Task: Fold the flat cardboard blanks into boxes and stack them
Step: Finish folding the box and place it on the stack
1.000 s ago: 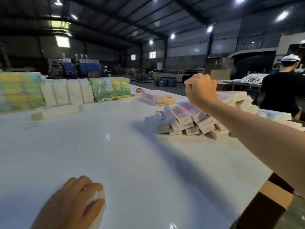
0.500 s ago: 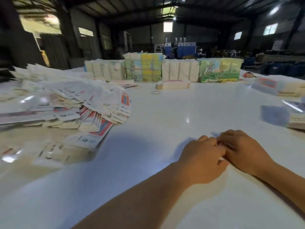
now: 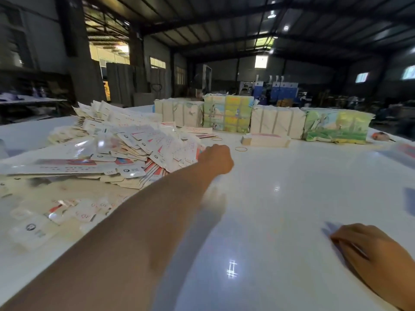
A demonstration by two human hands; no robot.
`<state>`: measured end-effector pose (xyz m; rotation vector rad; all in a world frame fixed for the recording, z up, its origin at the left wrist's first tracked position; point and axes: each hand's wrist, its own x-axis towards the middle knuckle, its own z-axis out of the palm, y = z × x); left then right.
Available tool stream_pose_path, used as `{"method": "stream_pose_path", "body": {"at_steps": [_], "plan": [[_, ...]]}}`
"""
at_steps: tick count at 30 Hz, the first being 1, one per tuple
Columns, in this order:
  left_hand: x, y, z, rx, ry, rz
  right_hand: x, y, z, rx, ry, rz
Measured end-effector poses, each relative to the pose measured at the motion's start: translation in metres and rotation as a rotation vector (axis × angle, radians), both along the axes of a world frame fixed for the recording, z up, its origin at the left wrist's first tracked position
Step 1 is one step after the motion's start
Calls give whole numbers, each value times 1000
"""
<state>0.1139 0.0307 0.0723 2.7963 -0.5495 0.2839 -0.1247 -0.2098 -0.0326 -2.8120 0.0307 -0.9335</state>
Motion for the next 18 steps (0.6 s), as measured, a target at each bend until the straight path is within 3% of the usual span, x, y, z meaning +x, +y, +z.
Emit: {"method": "stream_pose_path", "body": {"at_steps": [4,10,18], "plan": [[60,23,-16,-19,33,295,3,9,5,27,-91,28],[95,17,-38,250,-10,462,5,12,10,21,-135,72],[122,24,-21,-2,32,492,9,9,7,-45,-138,71]]}}
